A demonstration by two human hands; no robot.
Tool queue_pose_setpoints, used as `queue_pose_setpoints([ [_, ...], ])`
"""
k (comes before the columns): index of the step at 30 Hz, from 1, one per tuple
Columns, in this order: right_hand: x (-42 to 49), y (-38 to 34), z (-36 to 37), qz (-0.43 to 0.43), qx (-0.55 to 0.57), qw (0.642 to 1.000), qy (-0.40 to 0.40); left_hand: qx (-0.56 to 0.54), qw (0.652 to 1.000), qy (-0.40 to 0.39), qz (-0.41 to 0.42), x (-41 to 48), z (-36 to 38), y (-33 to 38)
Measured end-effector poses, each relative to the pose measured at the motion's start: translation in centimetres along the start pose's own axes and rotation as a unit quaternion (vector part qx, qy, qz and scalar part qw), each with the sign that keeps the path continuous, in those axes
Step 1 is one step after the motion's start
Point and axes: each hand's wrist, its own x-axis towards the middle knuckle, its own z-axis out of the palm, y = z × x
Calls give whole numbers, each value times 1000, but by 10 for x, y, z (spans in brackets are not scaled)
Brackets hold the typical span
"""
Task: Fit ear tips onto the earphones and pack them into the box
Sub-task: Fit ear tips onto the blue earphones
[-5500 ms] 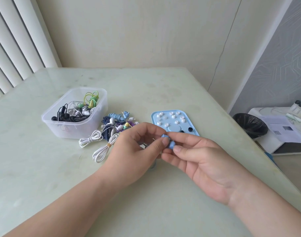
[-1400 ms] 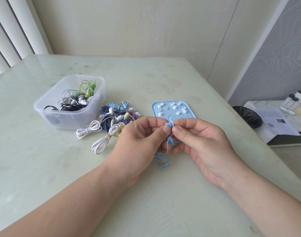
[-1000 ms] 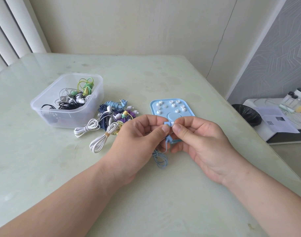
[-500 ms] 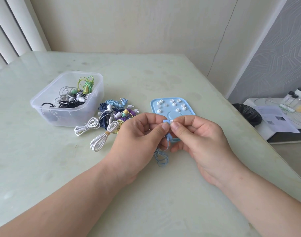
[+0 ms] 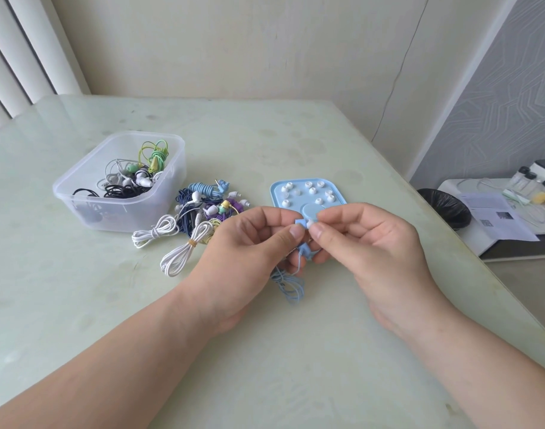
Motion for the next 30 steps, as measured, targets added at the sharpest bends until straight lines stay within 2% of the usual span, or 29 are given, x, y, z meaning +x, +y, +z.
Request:
queue_pose_setpoints([
  [3,2,0,-3,-16,-18,999,-24,0,1000,-3,-1,0,-1,0],
  [9,5,5,-7,-101,-128,985,-54,14,1000,-12,-16,2,-3,0],
  [12,9,5,-12,-238,-251,935,-76,21,999,-17,-31,3,-6,0],
  [14,11,5,-13,-282,-285,913,-77,17,999,-17,-34,4,-6,0],
  [15,11,7,-13,-270,-276,920,-70,11,999,-15,-33,4,-6,0],
  [17,8,8,-10,-176,-195,963,-56,-1,1000,-9,-25,3,-4,1],
  [19,6,9,-9,-92,-117,988,-49,-10,1000,-8,-16,1,-2,1],
  [22,7,5,-13,-49,-82,995,-34,-12,1000,-5,-1,0,1,1],
  [30,9,5,-13,-29,-78,995,-55,-5,1000,0,29,-2,4,1],
])
